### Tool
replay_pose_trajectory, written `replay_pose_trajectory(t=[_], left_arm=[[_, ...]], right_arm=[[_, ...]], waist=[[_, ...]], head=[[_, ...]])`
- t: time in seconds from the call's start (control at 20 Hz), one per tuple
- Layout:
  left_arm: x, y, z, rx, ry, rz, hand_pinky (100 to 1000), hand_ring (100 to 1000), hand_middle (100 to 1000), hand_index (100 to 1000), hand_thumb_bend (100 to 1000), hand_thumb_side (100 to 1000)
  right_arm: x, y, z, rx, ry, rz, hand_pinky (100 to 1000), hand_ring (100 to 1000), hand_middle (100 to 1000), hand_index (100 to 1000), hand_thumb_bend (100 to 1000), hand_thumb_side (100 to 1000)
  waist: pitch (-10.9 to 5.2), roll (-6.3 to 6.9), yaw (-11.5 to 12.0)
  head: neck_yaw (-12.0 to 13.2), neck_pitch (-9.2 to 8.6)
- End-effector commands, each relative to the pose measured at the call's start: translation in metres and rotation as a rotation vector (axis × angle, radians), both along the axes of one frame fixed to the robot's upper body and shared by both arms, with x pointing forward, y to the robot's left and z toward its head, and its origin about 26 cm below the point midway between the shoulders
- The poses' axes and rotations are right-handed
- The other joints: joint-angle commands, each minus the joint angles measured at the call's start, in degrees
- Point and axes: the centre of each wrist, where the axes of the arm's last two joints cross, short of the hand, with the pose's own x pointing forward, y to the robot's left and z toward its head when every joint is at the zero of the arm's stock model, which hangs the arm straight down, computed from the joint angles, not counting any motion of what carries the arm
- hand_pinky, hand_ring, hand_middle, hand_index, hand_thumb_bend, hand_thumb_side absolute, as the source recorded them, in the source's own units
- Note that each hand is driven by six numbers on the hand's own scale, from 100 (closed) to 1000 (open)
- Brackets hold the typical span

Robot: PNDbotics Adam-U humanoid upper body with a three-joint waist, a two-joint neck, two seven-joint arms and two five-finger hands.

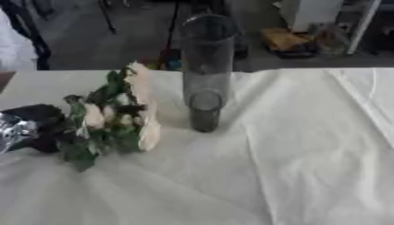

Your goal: Arrange flowers into the vase.

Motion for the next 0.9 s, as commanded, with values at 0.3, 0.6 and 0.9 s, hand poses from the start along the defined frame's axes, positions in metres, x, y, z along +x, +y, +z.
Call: replay_pose_trajectory(t=[0.3, 0.6, 0.9], left_arm=[[-0.001, 0.003, 0.003, 0.03, -0.063, -0.011, 100, 100, 100, 100, 119, 417], [-0.003, 0.0, 0.006, 0.036, -0.133, -0.074, 100, 100, 100, 100, 100, 416], [-0.01, -0.003, 0.016, 0.022, -0.244, -0.132, 100, 100, 100, 100, 100, 373]], right_arm=[[-0.004, -0.002, 0.006, -0.003, -0.024, 0.002, 868, 865, 766, 869, 100, 1000], [-0.004, -0.002, 0.005, 0.001, -0.017, 0.001, 868, 865, 766, 869, 100, 1000], [-0.004, -0.003, 0.004, 0.005, -0.011, 0.001, 869, 866, 766, 870, 100, 1000]], waist=[[-0.9, -0.09, 0.07], [-1.14, -0.08, 0.12], [-1.4, -0.04, 0.23]], head=[[-0.08, -0.58], [-0.13, -0.33], [-0.23, -0.21]])
